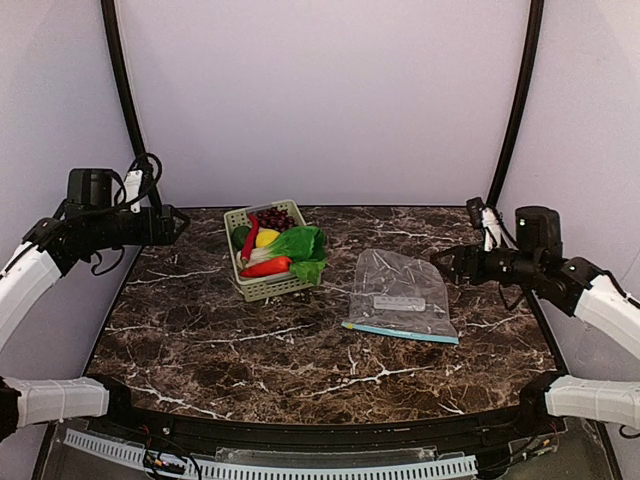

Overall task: Place the food in the zip-top bag and seal the zipper
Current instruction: Pick up the zipper food storage bag from the center of the board.

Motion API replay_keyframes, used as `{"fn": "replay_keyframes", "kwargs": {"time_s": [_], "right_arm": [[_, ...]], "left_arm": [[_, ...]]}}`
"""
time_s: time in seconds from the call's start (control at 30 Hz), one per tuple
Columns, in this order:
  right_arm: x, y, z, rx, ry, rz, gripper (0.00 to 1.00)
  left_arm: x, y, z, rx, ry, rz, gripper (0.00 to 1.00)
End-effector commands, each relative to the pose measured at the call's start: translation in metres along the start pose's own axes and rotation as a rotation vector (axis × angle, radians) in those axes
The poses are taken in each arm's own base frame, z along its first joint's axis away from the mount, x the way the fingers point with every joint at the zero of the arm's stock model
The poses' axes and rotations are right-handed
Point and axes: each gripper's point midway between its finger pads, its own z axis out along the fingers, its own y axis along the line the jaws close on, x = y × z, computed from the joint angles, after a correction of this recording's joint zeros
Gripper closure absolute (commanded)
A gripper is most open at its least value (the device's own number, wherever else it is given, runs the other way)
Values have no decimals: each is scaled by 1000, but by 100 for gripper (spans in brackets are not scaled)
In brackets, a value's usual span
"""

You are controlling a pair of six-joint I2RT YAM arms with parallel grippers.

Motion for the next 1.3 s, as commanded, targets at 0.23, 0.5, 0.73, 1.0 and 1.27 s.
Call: {"fn": "replay_keyframes", "kwargs": {"time_s": [0.23, 0.5, 0.73, 1.0, 1.27], "right_arm": [[96, 48, 62, 39, 361, -289, 21], [129, 70, 110, 43, 429, -447, 33], [148, 90, 146, 71, 455, -600, 42], [170, 95, 162, 85, 490, -640, 45], [179, 82, 162, 146, 501, -637, 47]], "left_arm": [[-8, -47, 46, 201, -66, 128, 3], [11, -43, 49, 200, -43, 92, 4], [13, -44, 51, 210, -30, 97, 11], [18, -51, 56, 253, -5, 82, 20], [18, -52, 57, 261, 1, 73, 24]]}}
